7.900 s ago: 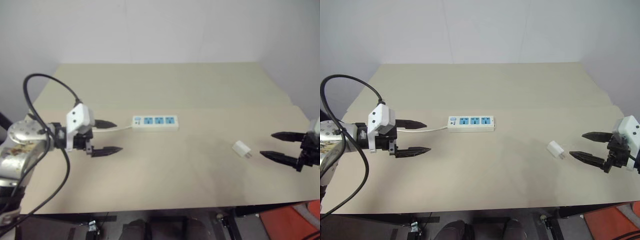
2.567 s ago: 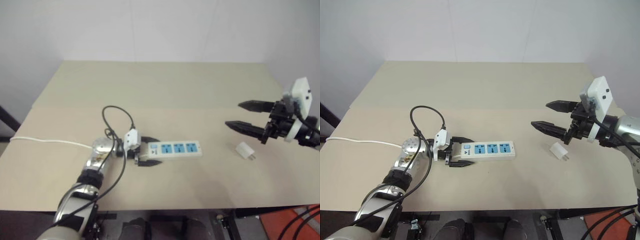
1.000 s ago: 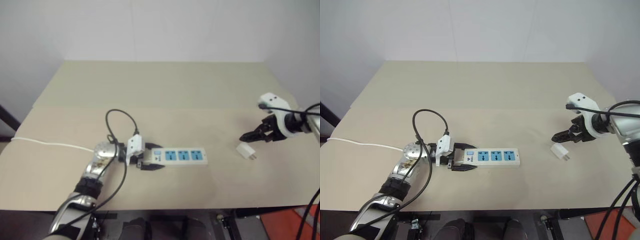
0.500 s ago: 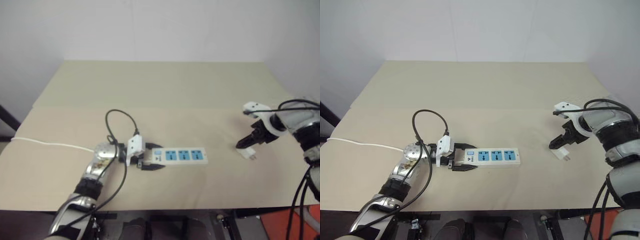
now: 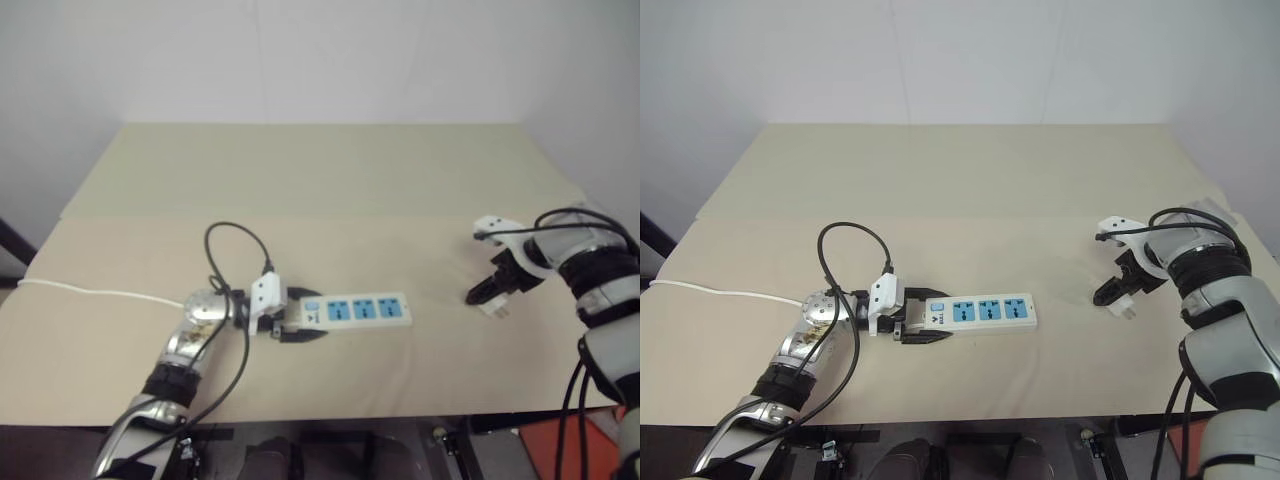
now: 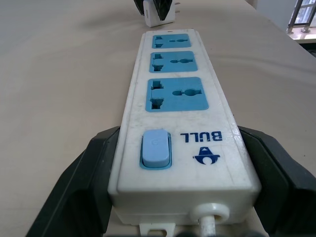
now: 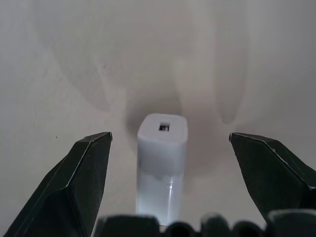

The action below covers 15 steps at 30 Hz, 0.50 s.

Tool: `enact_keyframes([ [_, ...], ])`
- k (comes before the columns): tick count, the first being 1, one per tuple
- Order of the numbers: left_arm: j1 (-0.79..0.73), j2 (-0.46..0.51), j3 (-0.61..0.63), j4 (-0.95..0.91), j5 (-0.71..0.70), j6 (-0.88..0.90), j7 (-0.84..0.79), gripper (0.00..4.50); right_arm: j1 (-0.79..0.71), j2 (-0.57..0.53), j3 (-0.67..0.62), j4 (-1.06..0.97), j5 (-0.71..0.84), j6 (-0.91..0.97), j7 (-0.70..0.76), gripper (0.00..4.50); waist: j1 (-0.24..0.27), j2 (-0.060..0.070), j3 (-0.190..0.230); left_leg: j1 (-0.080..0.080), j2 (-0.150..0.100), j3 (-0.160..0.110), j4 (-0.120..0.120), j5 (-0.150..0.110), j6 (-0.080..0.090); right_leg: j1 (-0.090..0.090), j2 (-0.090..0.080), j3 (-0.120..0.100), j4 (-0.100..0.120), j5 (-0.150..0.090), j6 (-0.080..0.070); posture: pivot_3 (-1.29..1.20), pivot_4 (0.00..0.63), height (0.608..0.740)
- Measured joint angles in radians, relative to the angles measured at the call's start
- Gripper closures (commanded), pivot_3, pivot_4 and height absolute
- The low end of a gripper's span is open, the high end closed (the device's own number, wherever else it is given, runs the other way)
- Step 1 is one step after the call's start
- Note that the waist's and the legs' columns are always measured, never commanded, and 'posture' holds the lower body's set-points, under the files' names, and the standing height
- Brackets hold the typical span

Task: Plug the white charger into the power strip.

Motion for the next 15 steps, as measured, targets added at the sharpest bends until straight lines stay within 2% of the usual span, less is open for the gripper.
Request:
enact_keyframes([
  [4,0.004,0.003,0.000,-0.009,-0.001,0.009,0.002,1.21,0.000,0.021,-0.019,0.014,-0.011,-0.006,0.001,0.00,-0.001,0.000,0.000,0.000,0.000,0.000,0.000,0.000,0.000,0.000,0.000,0.000,0.000,0.000,0.000,0.00,0.150,0.740],
  [7,0.010,0.004,0.000,-0.016,-0.002,0.012,0.004,1.21,0.001,0.023,-0.025,0.013,-0.021,-0.006,0.002,0.62,-0.002,0.000,0.000,0.000,0.000,0.000,0.000,0.000,0.000,0.000,0.000,0.000,0.000,0.000,0.000,0.00,0.150,0.740],
  [15,0.012,0.009,0.000,-0.018,-0.005,0.016,0.004,1.21,0.028,0.031,-0.028,0.001,-0.038,-0.006,0.007,3.28,-0.008,0.000,0.000,0.001,0.000,0.000,0.000,0.000,0.000,0.000,0.000,0.000,0.000,0.000,0.000,0.00,0.150,0.740],
])
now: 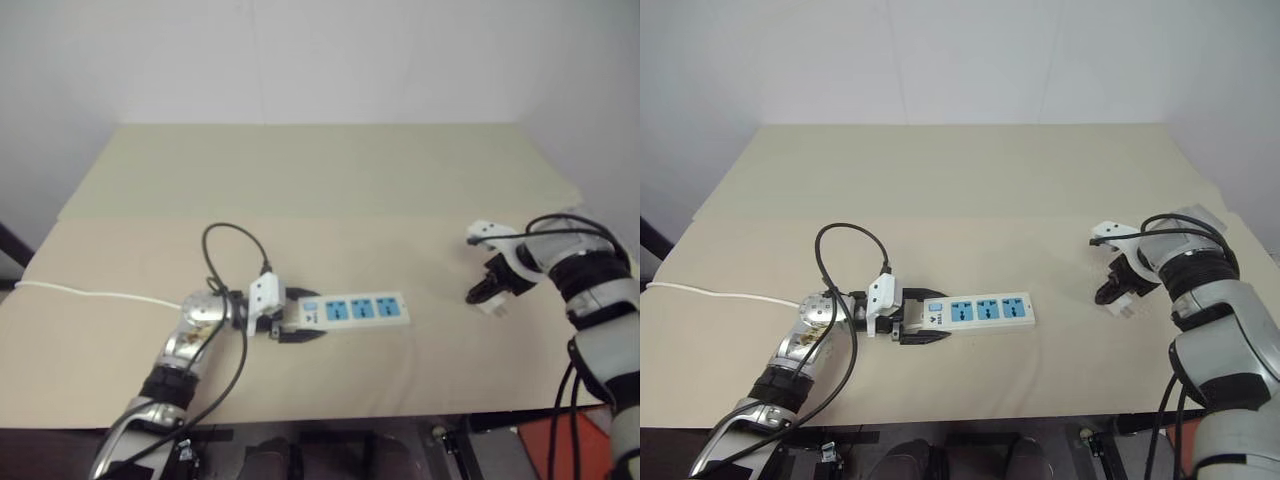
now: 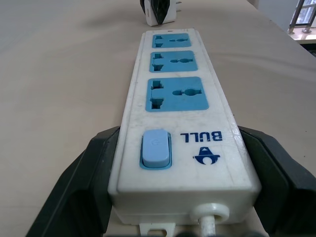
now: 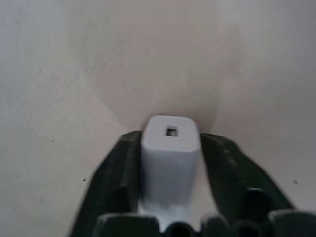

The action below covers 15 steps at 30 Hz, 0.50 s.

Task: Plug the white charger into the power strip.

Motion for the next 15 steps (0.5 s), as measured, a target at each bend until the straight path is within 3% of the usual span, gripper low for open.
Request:
enact_keyframes([
  [11,-0.001,0.001,0.000,0.003,-0.001,-0.001,-0.001,1.21,0.038,-0.007,-0.035,-0.081,-0.005,0.007,0.002,3.39,-0.001,0.000,0.000,0.001,0.000,0.000,0.000,0.000,0.000,0.000,0.000,0.000,0.000,0.000,0.000,0.00,0.150,0.740],
  [15,-0.023,0.001,-0.001,0.026,-0.001,-0.001,-0.008,1.21,0.045,-0.007,-0.163,-0.172,0.049,-0.010,-0.051,3.39,0.001,0.001,0.000,0.000,0.000,0.000,0.000,0.000,0.000,0.000,0.000,0.000,0.000,0.000,0.000,0.00,0.150,0.740],
])
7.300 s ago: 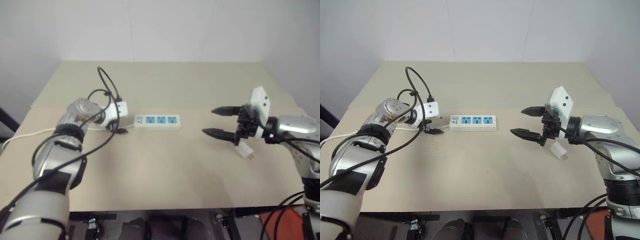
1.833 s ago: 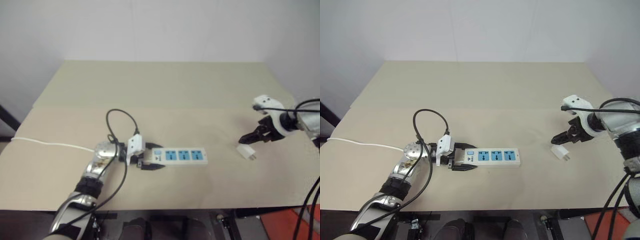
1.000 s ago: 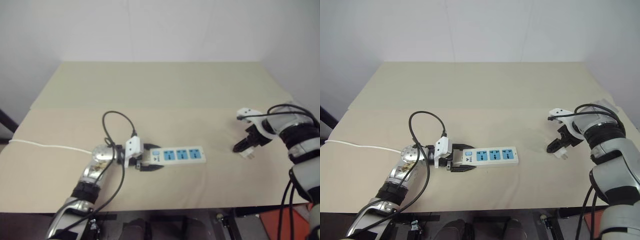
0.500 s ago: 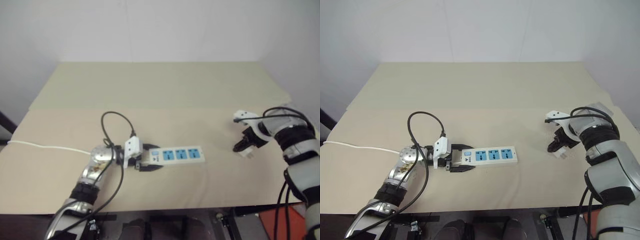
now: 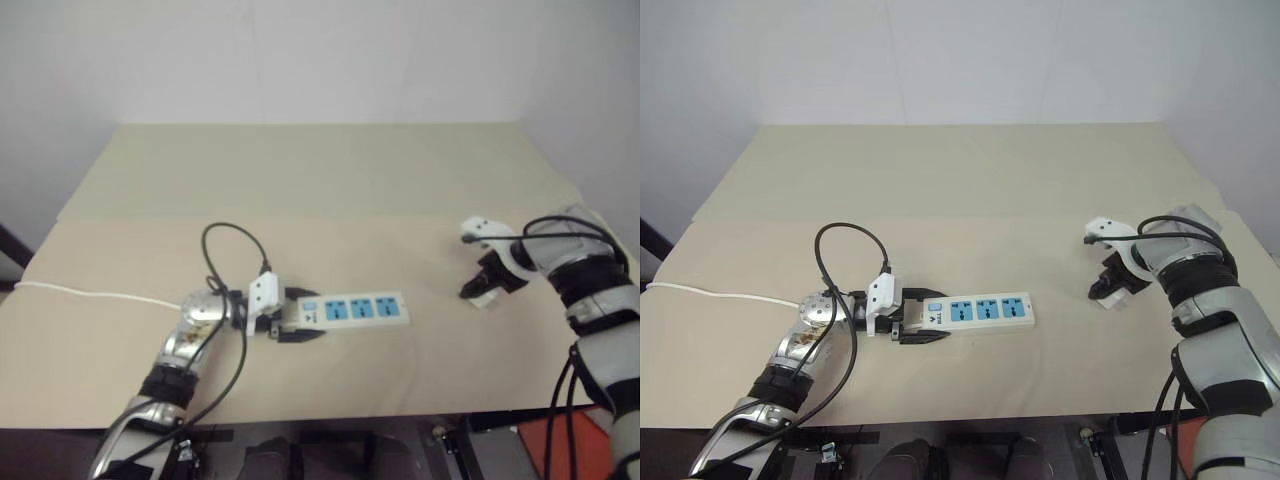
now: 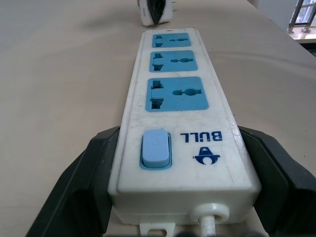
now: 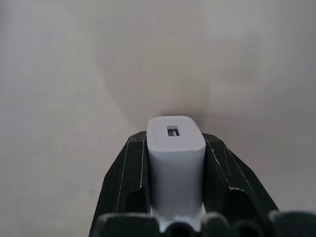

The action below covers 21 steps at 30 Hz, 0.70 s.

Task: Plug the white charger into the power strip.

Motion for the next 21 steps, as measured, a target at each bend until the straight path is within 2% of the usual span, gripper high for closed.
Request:
enact_keyframes([
  [3,-0.023,0.000,-0.006,0.024,0.000,0.000,-0.018,1.21,0.009,0.014,-0.182,-0.120,0.094,-0.013,-0.072,3.39,0.002,0.000,0.000,0.000,0.000,0.000,0.000,0.000,0.000,0.000,0.000,-0.001,0.000,0.000,0.000,0.00,0.150,0.740],
  [5,-0.050,0.000,-0.014,0.056,0.000,-0.001,-0.032,1.21,0.062,0.053,-0.326,-0.273,0.197,-0.014,-0.104,3.39,0.004,0.000,0.000,0.000,0.001,-0.001,-0.001,0.000,0.000,0.002,0.001,-0.001,0.000,0.000,0.000,0.00,0.150,0.740],
  [7,-0.058,-0.001,-0.017,0.066,0.001,-0.003,-0.037,1.21,0.101,0.085,-0.374,-0.350,0.249,-0.014,-0.122,3.39,0.005,0.000,0.000,0.000,0.000,-0.001,0.000,0.000,0.000,0.002,0.001,-0.002,0.000,0.000,0.000,0.00,0.150,0.740],
  [9,-0.069,-0.003,-0.018,0.086,0.001,-0.008,-0.042,1.21,0.190,0.164,-0.465,-0.458,0.322,-0.031,-0.170,3.39,0.007,-0.001,-0.001,0.001,0.001,-0.001,0.000,0.000,0.000,0.003,0.002,-0.002,0.000,0.000,0.000,0.00,0.150,0.740],
  [14,-0.085,-0.003,-0.020,0.114,0.002,-0.022,-0.050,1.21,0.318,0.344,-0.497,-0.558,0.434,-0.081,-0.244,3.39,0.003,-0.001,-0.001,0.002,0.000,0.000,0.000,0.000,0.000,0.003,0.002,-0.001,0.002,0.000,0.000,0.00,0.150,0.740],
  [21,-0.085,0.000,-0.019,0.115,0.002,-0.023,-0.051,1.21,0.386,0.431,-0.427,-0.570,0.470,-0.215,-0.236,3.39,0.000,-0.001,-0.001,0.002,0.000,0.000,0.000,0.000,0.000,0.003,0.003,0.000,0.002,0.000,0.000,0.00,0.150,0.740],
])
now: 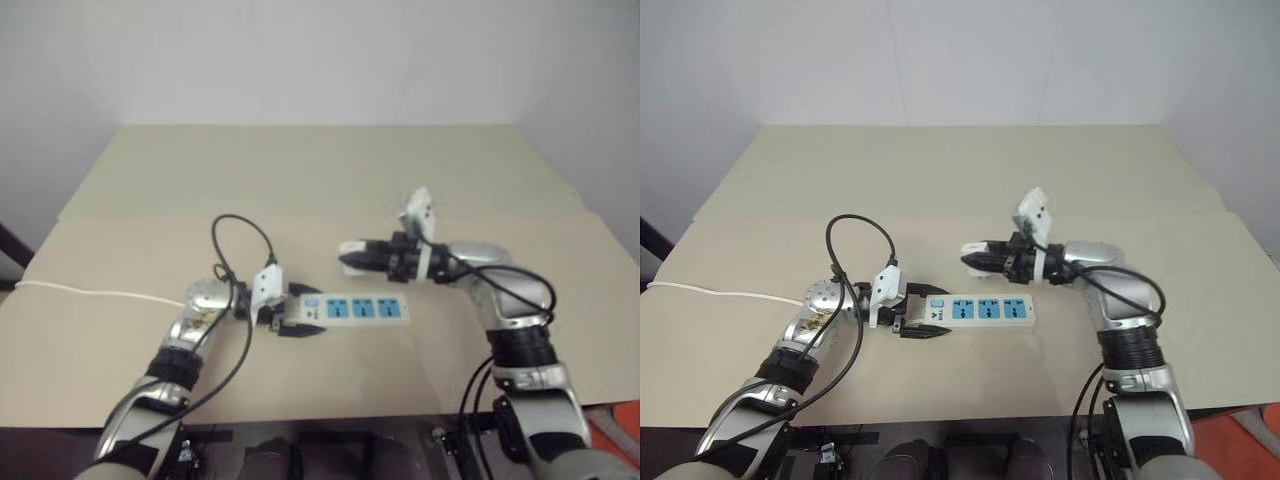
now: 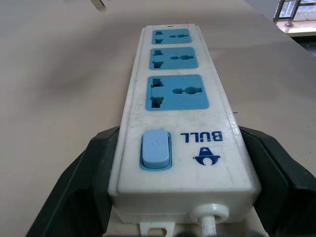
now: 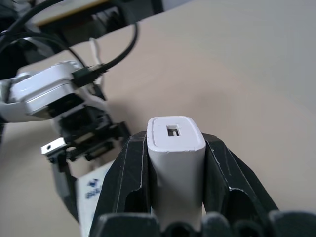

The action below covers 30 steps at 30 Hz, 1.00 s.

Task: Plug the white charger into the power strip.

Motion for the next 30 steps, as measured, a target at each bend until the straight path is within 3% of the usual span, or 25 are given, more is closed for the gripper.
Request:
enact_keyframes([
  [12,0.040,0.004,0.003,-0.052,-0.001,0.024,0.023,1.21,0.047,0.030,0.111,0.009,0.036,-0.136,0.112,3.39,-0.003,0.000,0.000,0.001,0.000,0.000,0.000,0.000,0.000,0.000,0.000,0.000,0.000,0.000,0.000,0.00,0.150,0.740],
  [17,0.049,0.007,0.003,-0.066,-0.001,0.030,0.030,1.21,0.049,0.072,0.152,0.102,0.012,-0.242,0.107,3.39,-0.004,0.001,0.000,0.001,0.000,0.000,-0.001,0.000,0.000,0.000,0.000,0.000,0.000,0.000,0.000,0.00,0.150,0.740],
  [30,0.078,0.025,0.006,-0.109,-0.006,0.049,0.044,1.21,0.003,0.091,0.153,0.267,-0.014,-0.412,0.102,3.39,-0.013,0.001,-0.002,0.003,0.001,0.000,-0.002,0.000,0.000,0.000,0.001,0.000,-0.001,0.000,0.000,0.00,0.150,0.740],
])
